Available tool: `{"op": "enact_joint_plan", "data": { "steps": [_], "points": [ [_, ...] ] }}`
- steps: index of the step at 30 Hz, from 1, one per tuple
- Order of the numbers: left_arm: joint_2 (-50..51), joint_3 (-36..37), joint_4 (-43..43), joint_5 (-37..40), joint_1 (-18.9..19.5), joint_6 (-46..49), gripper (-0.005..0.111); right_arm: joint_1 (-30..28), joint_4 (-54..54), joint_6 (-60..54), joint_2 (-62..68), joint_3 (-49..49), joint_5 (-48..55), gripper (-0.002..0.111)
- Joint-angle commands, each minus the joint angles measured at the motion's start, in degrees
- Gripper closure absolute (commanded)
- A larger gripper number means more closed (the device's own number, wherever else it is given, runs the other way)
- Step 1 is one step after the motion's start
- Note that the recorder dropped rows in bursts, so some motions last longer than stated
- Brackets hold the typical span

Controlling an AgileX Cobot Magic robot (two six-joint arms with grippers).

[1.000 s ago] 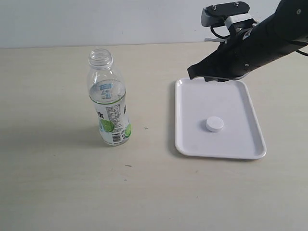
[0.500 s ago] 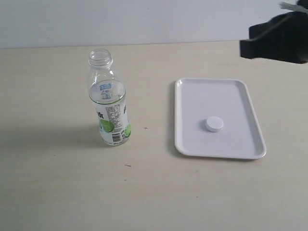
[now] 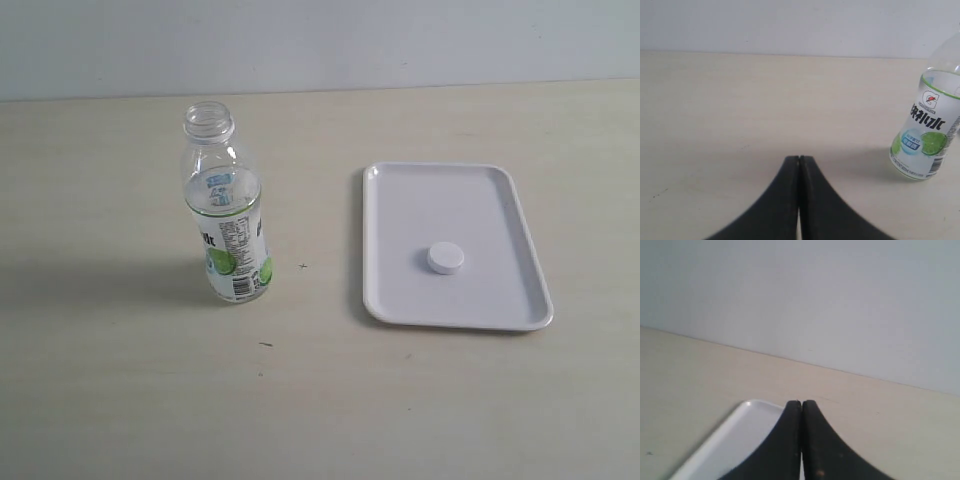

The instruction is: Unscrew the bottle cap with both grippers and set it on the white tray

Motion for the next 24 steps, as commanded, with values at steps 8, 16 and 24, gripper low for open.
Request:
{"op": "enact_joint_plan", "data": {
  "steps": [8,16,24],
  "points": [
    [-0.36,0.17,0.06,-0.08,0.25,0.28,0.107,-15.26,1.11,0.57,-15.9,10.61,0.16,0.108],
    [-0.36,0.17,0.06,-0.08,0.25,0.28,0.107,-15.28,1.11,0.82,-19.43,13.46,1.91,0.108],
    [-0.36,0.17,0.06,-0.08,0.25,0.28,0.107,-15.28,1.4,0.82,-19.56,13.81,3.21,0.108]
  ]
}}
